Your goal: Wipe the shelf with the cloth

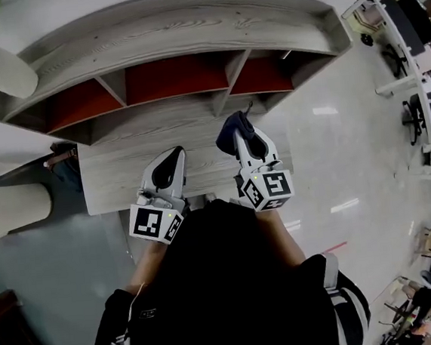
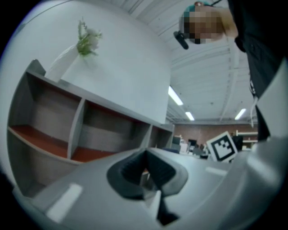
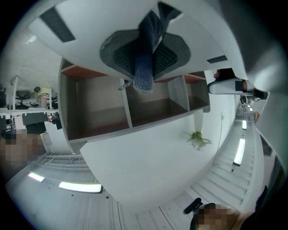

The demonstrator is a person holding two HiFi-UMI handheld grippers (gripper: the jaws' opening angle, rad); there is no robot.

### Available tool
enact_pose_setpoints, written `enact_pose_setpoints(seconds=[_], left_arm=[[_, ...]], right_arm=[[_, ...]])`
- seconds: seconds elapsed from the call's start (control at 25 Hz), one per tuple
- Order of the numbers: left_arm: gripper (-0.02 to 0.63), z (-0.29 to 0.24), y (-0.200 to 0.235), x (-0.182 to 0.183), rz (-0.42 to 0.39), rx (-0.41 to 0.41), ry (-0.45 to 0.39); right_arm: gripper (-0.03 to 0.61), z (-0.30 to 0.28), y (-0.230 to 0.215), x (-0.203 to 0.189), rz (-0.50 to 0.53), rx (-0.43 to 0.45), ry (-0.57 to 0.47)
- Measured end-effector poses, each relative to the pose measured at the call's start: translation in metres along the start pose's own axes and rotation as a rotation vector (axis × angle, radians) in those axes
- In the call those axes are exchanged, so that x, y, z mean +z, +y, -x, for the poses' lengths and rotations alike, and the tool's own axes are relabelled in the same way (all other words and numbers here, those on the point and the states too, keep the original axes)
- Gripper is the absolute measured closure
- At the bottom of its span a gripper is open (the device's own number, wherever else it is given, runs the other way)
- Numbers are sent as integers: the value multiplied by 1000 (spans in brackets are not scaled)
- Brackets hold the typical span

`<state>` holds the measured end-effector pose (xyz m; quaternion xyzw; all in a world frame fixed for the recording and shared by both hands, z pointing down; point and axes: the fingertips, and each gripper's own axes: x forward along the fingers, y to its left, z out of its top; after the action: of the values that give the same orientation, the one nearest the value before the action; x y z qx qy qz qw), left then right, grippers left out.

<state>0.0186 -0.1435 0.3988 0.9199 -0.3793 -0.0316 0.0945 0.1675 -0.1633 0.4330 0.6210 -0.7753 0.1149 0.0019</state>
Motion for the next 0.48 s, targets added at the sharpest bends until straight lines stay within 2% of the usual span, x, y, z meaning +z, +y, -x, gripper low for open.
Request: enact_pose_setpoints(seconds=[0.28, 0.48], left_arm=[[610, -20, 37, 12, -7, -61, 0], [609, -26, 69, 18, -7, -52, 4]], right_arm=[[520, -47, -16, -3, 33, -129, 21], [520, -77, -36, -6, 49, -217, 49]])
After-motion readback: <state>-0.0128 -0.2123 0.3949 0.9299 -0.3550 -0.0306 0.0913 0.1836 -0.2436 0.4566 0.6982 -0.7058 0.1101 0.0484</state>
